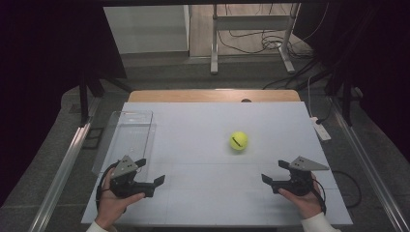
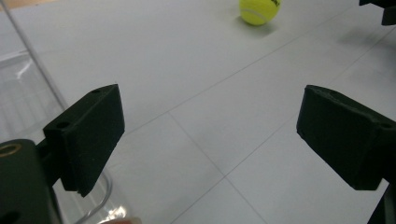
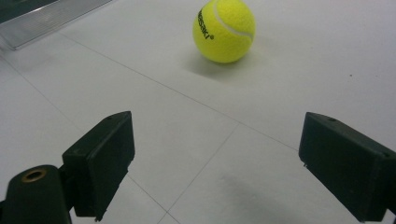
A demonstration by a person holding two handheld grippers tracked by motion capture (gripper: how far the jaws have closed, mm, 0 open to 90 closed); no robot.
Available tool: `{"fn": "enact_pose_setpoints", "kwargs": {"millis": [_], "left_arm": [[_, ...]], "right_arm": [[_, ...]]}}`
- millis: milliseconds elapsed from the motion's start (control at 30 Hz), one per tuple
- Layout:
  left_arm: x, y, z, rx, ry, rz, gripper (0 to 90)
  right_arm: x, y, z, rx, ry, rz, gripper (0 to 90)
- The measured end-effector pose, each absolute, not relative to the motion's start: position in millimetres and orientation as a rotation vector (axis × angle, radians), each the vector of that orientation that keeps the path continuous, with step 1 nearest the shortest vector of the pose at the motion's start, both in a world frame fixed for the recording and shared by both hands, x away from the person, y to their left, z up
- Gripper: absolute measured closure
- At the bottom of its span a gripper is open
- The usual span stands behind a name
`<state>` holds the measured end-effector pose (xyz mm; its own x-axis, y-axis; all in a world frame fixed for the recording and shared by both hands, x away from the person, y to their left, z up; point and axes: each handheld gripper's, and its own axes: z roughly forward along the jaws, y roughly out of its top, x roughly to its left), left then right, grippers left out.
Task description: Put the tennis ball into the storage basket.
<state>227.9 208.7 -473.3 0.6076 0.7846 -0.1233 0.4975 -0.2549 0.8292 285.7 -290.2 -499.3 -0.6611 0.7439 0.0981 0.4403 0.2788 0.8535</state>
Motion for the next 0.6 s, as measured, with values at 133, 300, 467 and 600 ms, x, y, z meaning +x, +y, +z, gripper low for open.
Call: {"fn": "enact_pose_setpoints", "kwargs": {"millis": [133,300,467,600], "left_arm": [[234.4,201.4,-469.3,1.957,0.988,0.366,8.2],[240.2,193.5,-463.8,1.969,0.962,0.354,8.2],[246.2,185.5,-461.2,1.988,0.940,0.361,8.2],[250.4,182.5,-461.3,1.996,0.937,0.355,8.3]], "right_arm": [[285.2,-290.1,-499.3,1.079,2.236,1.330,10.6],[285.4,-290.3,-499.7,1.084,2.237,1.331,10.6],[285.1,-290.9,-500.1,1.085,2.237,1.332,10.6],[285.2,-290.9,-500.3,1.085,2.237,1.332,10.6]]}}
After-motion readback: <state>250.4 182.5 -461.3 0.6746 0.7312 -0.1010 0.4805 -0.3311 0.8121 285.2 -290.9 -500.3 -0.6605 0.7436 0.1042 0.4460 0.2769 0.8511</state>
